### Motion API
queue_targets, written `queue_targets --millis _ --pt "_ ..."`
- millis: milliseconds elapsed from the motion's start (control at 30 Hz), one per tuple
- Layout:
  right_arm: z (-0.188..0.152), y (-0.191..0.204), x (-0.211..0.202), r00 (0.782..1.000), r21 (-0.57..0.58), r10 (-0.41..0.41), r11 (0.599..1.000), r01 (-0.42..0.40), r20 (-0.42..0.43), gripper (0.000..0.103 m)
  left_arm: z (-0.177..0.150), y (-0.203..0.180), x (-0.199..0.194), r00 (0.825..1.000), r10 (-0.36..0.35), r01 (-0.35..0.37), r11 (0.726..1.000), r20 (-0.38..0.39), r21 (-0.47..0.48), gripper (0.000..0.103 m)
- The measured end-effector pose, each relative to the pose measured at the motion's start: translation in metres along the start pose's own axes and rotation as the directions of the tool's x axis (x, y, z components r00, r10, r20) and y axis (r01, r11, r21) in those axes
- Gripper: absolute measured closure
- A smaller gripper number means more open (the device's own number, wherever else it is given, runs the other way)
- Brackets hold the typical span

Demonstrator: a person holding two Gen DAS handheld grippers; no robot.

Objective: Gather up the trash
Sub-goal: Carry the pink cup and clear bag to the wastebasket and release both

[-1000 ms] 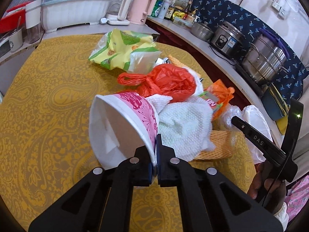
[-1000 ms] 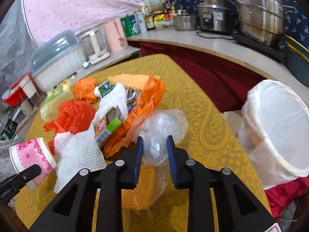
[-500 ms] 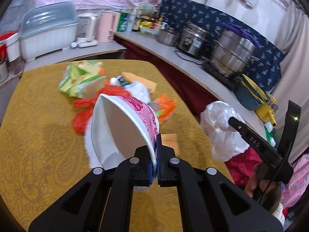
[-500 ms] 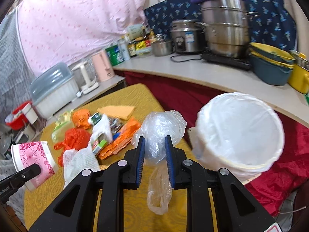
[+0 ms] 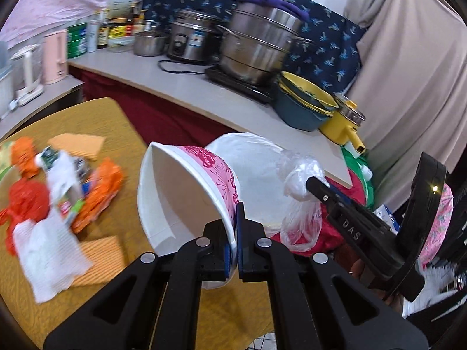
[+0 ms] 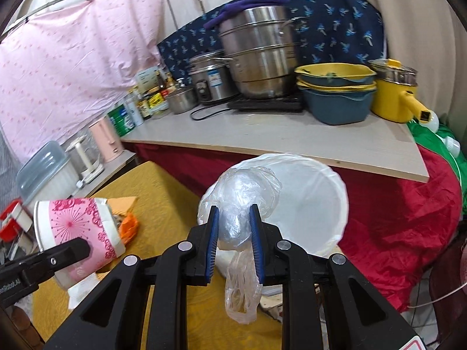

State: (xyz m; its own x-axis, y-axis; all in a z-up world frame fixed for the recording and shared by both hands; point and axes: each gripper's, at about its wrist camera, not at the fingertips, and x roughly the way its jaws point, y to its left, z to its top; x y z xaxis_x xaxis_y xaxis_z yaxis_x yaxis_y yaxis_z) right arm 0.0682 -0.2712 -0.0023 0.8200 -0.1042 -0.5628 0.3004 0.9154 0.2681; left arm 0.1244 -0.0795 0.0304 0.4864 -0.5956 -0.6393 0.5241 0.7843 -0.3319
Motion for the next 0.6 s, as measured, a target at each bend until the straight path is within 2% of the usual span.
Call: queue_targets --millis 167,467,500,567,600 --pt "0.008 -0.033 0.013 1.000 0.035 -0.029 0.999 0.029 0.003 0.083 0.019 -0.022 0.044 0.997 -0.060 0.061 0.998 -0.049 0.027 0.100" --pt "0.011 -0.062 0.056 0.998 0.076 -0.045 0.996 0.047 -0.039 0.083 0.035 -0.041 0.122 0.987 -0.060 0.071 0.995 -0.147 0.071 0.100" --pt "0.011 -0.064 0.061 0.998 0.081 -0.043 0.996 0.047 -0.046 0.082 0.036 -0.041 0.129 0.985 -0.060 0.071 0.995 -0.160 0.069 0.098" --pt "0.012 -0.067 0.068 0.998 0.090 -0.036 0.995 0.041 -0.055 0.078 0.041 -0.040 0.142 0.982 -0.061 0.074 0.995 -0.179 0.066 0.083" --pt "0.012 -0.068 0.072 0.998 0.092 -0.035 0.995 0.041 -0.057 0.078 0.042 -0.039 0.146 0.982 -0.056 0.068 0.996 -0.181 0.063 0.068"
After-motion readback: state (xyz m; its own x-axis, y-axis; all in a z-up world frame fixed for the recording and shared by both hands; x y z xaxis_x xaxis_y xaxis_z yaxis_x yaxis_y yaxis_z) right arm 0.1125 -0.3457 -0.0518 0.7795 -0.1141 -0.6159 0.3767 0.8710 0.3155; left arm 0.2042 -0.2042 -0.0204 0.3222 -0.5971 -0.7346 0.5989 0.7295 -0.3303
